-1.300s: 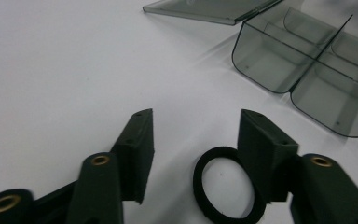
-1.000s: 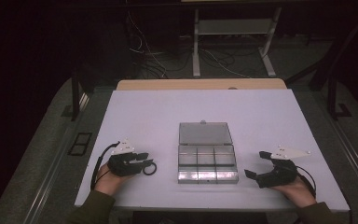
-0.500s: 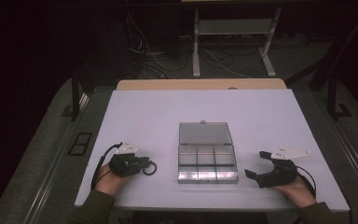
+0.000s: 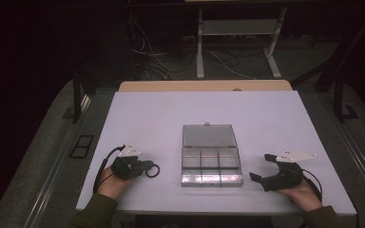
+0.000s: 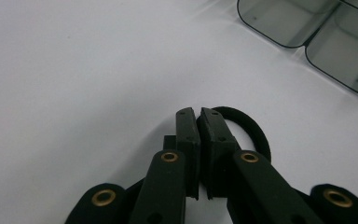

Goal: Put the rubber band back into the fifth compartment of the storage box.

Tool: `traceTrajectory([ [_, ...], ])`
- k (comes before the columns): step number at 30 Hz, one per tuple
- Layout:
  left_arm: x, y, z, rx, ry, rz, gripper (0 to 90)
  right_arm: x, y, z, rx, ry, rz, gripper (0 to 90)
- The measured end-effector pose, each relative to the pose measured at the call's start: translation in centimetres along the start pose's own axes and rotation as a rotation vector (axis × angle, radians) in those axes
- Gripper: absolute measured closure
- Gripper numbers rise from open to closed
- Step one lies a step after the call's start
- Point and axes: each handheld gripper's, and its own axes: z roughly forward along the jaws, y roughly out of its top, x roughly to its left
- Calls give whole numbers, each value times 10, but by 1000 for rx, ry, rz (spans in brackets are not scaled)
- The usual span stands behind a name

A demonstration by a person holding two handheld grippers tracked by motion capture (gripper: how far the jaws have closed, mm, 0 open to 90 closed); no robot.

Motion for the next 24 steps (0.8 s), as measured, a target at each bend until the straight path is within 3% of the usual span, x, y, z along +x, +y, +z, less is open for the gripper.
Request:
traceTrajectory([
  [9, 0, 2, -4, -13, -1, -10, 865, 0, 0, 0, 0, 0, 1, 26],
  [15, 0, 4, -8, -48, -6, -33, 865, 0, 0, 0, 0, 1, 0, 26],
  [24, -1, 8, -13, -85, -25, -36, 863, 0, 0, 1, -1, 0, -1, 26],
])
